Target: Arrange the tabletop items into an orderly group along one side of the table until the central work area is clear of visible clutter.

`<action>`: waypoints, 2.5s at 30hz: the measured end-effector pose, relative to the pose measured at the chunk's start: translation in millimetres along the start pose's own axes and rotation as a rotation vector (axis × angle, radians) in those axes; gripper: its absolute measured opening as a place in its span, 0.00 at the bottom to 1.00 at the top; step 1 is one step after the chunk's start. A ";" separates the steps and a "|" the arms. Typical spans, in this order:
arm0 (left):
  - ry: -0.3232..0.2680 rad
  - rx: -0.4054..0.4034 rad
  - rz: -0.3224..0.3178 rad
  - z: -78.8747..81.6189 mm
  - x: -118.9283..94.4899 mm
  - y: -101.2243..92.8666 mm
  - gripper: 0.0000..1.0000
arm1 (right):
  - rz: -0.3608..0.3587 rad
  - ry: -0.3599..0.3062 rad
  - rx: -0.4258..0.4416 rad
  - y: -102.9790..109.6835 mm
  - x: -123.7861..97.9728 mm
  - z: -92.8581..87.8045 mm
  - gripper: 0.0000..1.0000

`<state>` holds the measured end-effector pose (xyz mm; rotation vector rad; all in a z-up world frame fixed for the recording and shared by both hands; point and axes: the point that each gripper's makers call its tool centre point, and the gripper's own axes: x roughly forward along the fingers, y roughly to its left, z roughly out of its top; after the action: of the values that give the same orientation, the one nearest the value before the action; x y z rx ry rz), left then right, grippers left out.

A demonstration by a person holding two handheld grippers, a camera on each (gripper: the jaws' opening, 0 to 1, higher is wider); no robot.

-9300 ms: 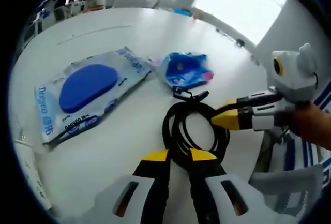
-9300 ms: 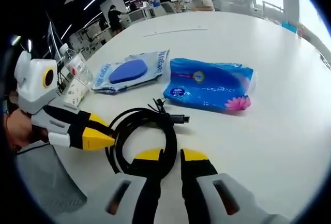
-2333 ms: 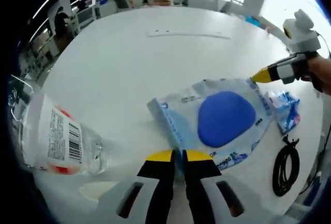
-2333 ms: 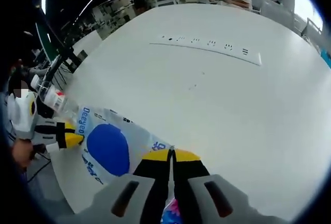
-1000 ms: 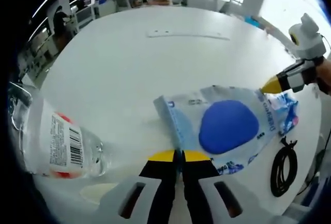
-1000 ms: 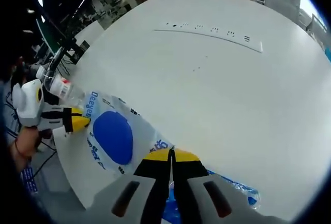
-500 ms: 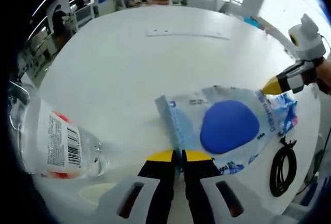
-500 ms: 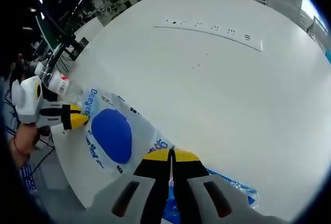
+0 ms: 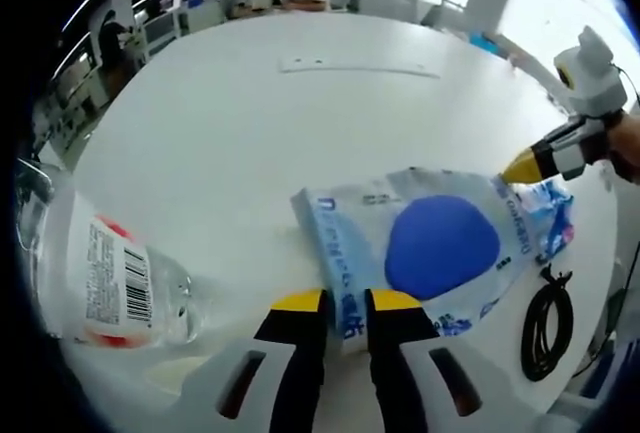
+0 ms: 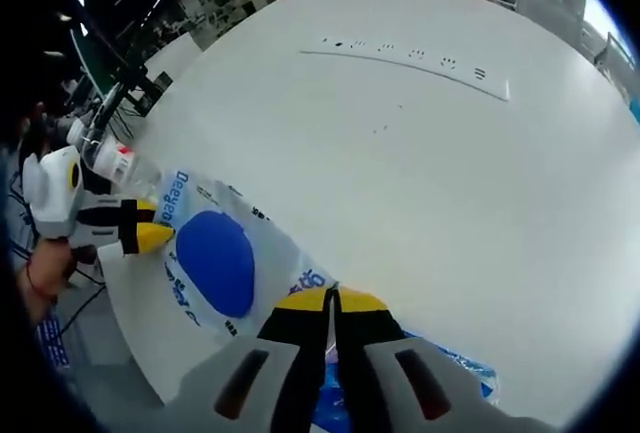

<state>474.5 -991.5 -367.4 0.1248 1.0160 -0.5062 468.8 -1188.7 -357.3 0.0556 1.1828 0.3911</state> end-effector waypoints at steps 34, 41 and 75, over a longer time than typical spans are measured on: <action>-0.026 0.000 -0.025 3.7 -6.7 -5.2 0.23 | -0.025 -0.032 -0.027 -3.1 -6.1 4.3 0.16; -0.043 0.006 -0.040 5.8 -11.6 -7.8 0.28 | -0.042 -0.060 -0.039 -1.3 -13.0 8.4 0.22; -0.148 0.044 -0.212 14.9 -60.8 -24.3 0.49 | -0.073 -0.226 -0.076 38.0 -48.3 16.9 0.37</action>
<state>449.3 -996.8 -305.4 0.0183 0.8771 -0.7210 458.5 -1166.4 -298.4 -0.0090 0.9435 0.3552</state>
